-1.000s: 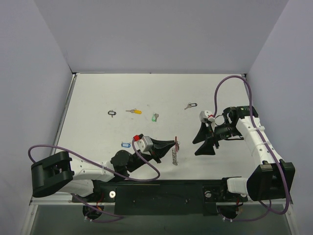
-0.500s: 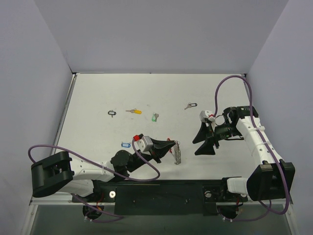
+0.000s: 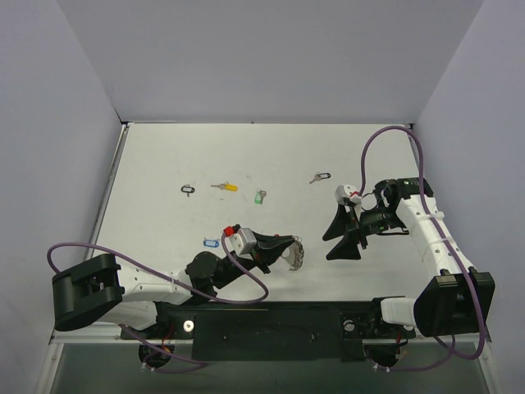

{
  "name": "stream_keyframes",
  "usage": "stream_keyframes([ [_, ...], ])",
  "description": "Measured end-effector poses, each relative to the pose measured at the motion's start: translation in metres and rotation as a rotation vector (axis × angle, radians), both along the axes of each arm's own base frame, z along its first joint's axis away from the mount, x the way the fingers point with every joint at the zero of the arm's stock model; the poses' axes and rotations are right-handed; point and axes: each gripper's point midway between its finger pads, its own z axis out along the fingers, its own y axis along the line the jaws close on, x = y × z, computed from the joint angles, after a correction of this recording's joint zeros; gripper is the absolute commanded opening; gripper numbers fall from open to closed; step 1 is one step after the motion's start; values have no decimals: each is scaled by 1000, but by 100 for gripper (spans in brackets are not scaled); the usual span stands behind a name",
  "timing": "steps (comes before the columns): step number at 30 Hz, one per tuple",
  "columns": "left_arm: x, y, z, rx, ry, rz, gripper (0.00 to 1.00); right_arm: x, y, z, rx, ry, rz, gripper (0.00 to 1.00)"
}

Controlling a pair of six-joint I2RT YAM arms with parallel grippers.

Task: Put the keys on the keyring

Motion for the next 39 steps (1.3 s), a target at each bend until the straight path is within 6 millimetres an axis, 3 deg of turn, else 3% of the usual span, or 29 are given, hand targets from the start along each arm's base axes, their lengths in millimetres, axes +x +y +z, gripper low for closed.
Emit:
stream_keyframes([
  [12, 0, -1, -2, 4, 1, 0, 0, -3, 3, -1, 9, 0, 19, 58],
  [19, 0, -1, -2, 7, 0, -5, 0, 1, 21, 8, -7, -117, 176, 59],
  [30, 0, -5, -4, 12, 5, -10, 0, 10, 35, 20, -40, -193, 268, 50],
  [34, 0, -7, -4, 12, 11, -14, 0, 14, 38, 22, -57, -176, 270, 44],
  [39, 1, -9, -5, 12, 18, -16, 0, 9, 35, 21, -104, -66, 222, 45],
])
